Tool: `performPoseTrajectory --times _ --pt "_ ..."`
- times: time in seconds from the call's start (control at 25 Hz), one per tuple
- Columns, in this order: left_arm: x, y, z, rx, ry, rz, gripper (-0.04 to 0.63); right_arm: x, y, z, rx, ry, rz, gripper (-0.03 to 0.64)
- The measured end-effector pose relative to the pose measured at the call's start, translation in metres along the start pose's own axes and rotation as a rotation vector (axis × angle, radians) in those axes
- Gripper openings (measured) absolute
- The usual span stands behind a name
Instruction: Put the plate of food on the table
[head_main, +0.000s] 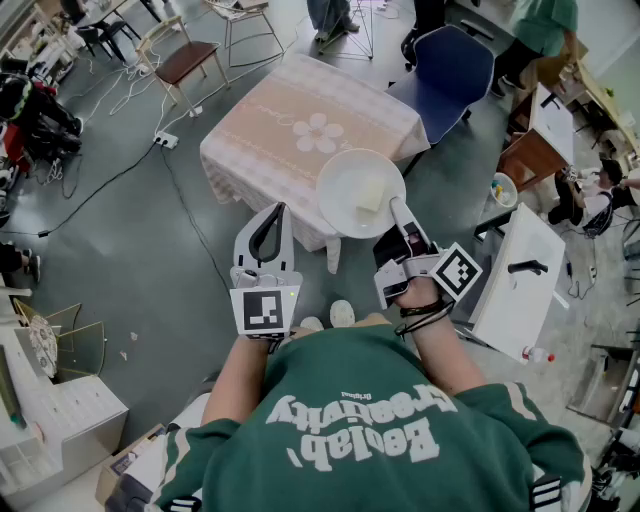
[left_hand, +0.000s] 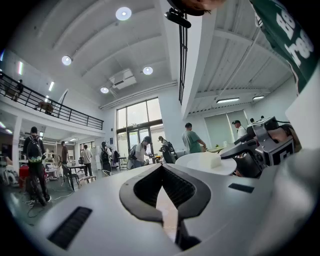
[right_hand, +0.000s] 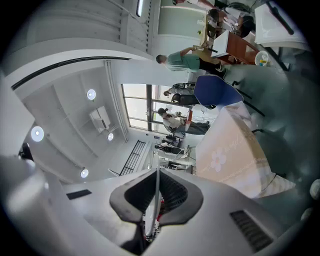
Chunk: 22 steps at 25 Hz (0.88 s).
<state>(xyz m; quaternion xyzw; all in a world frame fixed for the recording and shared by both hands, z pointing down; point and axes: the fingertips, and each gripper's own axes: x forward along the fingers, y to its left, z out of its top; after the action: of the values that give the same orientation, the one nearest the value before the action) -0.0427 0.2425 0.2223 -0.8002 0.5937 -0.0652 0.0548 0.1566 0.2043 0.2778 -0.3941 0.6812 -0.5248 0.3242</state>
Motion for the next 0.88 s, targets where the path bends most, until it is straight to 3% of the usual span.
performPoseTrajectory --times 0.48,0.88 --pt "0.004 -0.005 -0.004 -0.016 0.020 0.023 0.009 -0.002 -0.011 0.007 -0.027 0.025 -0.008 0.023" --pt "0.022 -0.020 -0.006 -0.009 0.030 0.056 0.009 0.005 -0.029 0.023 0.014 0.069 0.003 0.025"
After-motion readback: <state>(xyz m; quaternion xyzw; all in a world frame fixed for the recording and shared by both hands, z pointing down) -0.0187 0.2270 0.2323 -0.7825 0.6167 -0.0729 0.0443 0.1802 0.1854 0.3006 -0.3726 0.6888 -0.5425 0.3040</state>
